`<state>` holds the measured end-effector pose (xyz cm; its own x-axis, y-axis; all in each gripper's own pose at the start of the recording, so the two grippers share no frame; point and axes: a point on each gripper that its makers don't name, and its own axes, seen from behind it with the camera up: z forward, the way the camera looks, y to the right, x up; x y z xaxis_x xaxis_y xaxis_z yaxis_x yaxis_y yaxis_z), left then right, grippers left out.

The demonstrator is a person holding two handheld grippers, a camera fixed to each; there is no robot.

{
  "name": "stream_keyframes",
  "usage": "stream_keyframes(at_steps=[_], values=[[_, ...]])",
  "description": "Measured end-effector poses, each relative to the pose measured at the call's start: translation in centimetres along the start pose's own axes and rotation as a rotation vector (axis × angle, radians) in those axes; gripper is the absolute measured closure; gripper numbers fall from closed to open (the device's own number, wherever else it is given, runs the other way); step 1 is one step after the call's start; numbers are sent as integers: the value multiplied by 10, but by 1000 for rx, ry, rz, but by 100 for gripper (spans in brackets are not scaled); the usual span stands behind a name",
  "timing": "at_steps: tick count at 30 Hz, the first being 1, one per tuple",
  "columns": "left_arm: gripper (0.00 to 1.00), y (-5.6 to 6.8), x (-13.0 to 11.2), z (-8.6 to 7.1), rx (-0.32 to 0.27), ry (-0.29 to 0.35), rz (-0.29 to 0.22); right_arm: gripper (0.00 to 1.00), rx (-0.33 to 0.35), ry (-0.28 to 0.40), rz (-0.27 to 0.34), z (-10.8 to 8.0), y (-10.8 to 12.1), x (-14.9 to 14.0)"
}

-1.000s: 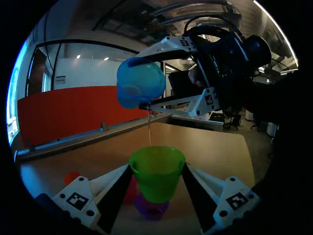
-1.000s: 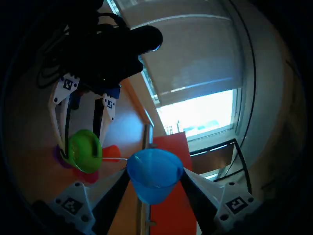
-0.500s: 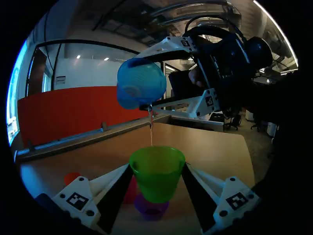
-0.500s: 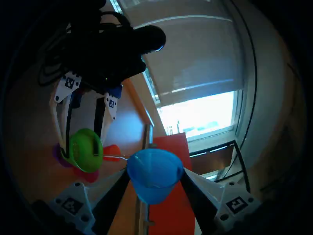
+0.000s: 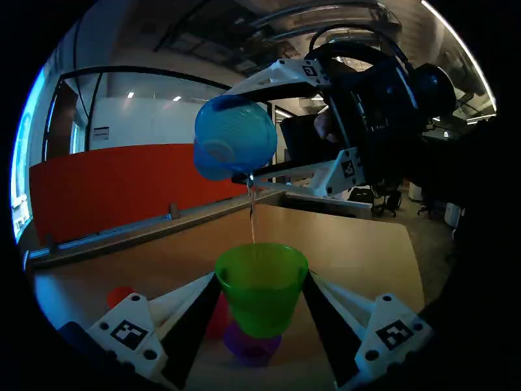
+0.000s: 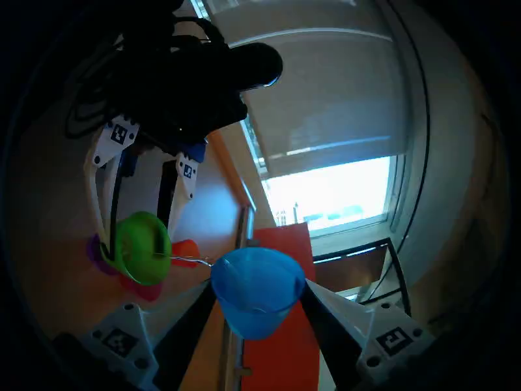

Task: Pour water

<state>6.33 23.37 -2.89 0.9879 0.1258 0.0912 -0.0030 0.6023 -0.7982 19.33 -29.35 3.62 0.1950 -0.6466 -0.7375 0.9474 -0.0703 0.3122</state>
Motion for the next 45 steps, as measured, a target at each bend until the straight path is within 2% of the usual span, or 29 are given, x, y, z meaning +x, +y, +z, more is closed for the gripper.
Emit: stream_keyframes(at_steps=[45], values=[[15,3,-1,0,-5,-4,4,9,5,-4,-79,-2,-6,3]])
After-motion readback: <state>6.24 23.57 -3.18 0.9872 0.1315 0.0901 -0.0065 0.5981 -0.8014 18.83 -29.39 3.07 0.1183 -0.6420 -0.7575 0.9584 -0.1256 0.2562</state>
